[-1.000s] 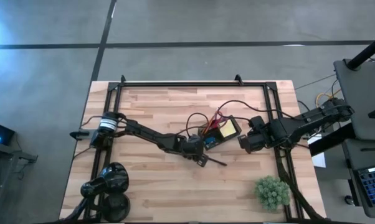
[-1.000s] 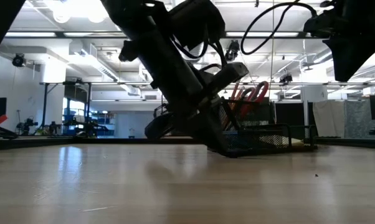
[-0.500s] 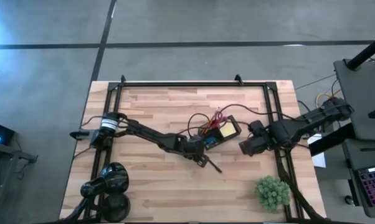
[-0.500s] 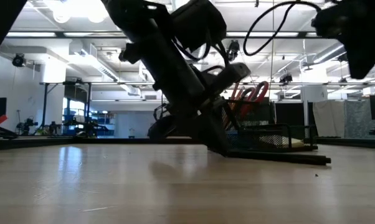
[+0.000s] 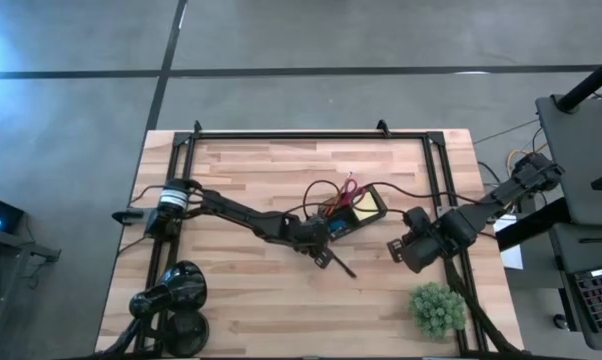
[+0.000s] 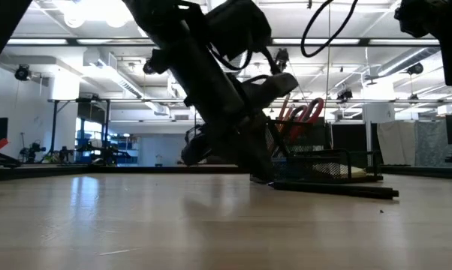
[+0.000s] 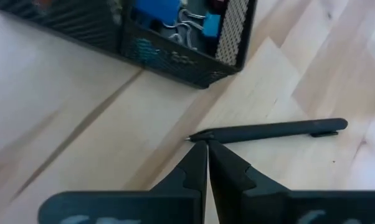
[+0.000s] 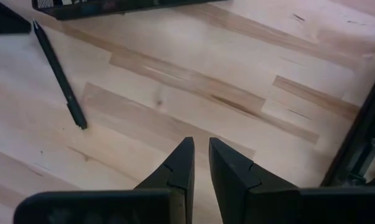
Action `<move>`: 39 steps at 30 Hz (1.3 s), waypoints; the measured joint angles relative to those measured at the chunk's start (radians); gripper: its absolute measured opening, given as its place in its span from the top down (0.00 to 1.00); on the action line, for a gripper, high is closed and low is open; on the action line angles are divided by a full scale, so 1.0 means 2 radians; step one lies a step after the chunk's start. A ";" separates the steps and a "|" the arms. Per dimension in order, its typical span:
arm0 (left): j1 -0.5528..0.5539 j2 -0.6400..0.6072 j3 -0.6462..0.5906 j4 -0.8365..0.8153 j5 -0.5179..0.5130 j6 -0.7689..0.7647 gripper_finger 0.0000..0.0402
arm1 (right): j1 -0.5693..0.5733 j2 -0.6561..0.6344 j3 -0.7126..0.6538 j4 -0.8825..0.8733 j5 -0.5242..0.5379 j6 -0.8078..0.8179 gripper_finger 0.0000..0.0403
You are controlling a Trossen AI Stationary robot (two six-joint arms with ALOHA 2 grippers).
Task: Pick and place office supplies into organizer
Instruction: Put the pen into the desk organizer
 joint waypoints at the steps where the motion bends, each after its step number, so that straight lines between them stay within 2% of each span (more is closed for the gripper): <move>1: 0.000 0.003 0.001 0.003 0.000 0.000 1.00 | 0.002 0.000 0.000 0.001 0.003 0.005 0.89; 39: 0.012 0.007 0.002 0.021 -0.015 -0.015 1.00 | 0.003 0.001 -0.002 0.006 0.022 0.038 0.89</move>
